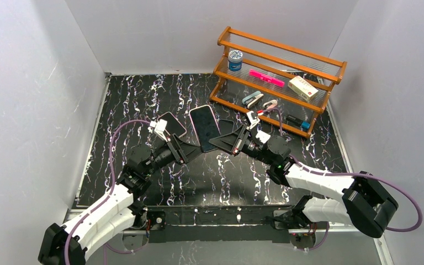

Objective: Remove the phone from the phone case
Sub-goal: Remove the phone case from the phone.

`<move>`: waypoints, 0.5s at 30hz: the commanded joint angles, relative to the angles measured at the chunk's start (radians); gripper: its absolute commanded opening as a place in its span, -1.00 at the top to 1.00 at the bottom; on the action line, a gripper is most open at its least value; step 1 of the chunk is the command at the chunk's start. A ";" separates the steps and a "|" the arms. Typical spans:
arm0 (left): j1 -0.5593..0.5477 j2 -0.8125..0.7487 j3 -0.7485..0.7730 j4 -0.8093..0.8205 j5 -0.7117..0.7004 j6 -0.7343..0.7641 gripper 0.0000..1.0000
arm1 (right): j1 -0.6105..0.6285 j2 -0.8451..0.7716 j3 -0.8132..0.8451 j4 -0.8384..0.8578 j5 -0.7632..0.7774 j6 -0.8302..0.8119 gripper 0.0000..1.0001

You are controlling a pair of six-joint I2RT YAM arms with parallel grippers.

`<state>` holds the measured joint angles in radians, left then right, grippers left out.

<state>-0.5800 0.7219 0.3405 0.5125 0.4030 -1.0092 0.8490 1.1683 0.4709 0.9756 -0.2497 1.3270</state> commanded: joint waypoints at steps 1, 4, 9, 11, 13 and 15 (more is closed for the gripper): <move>-0.010 0.022 0.042 0.116 -0.018 -0.041 -0.37 | 0.013 0.011 0.051 0.105 -0.076 0.014 0.97; -0.011 0.047 0.044 0.148 -0.038 -0.066 -0.22 | 0.018 0.011 0.038 0.098 -0.085 0.019 0.97; -0.011 0.084 0.046 0.146 -0.066 -0.064 0.29 | 0.017 -0.017 0.021 0.046 -0.089 0.006 0.97; -0.011 0.098 0.046 0.120 -0.079 -0.042 0.55 | 0.017 -0.038 0.017 0.014 -0.083 -0.012 0.97; -0.011 0.105 0.052 0.042 -0.113 0.003 0.84 | 0.017 -0.069 0.013 -0.035 -0.065 -0.031 0.97; -0.011 0.100 0.065 -0.069 -0.168 0.061 1.00 | 0.016 -0.109 0.007 -0.092 -0.040 -0.054 0.97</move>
<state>-0.6006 0.8188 0.3569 0.5880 0.3855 -1.0473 0.8490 1.1629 0.4683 0.8757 -0.2508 1.3159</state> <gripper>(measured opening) 0.091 0.164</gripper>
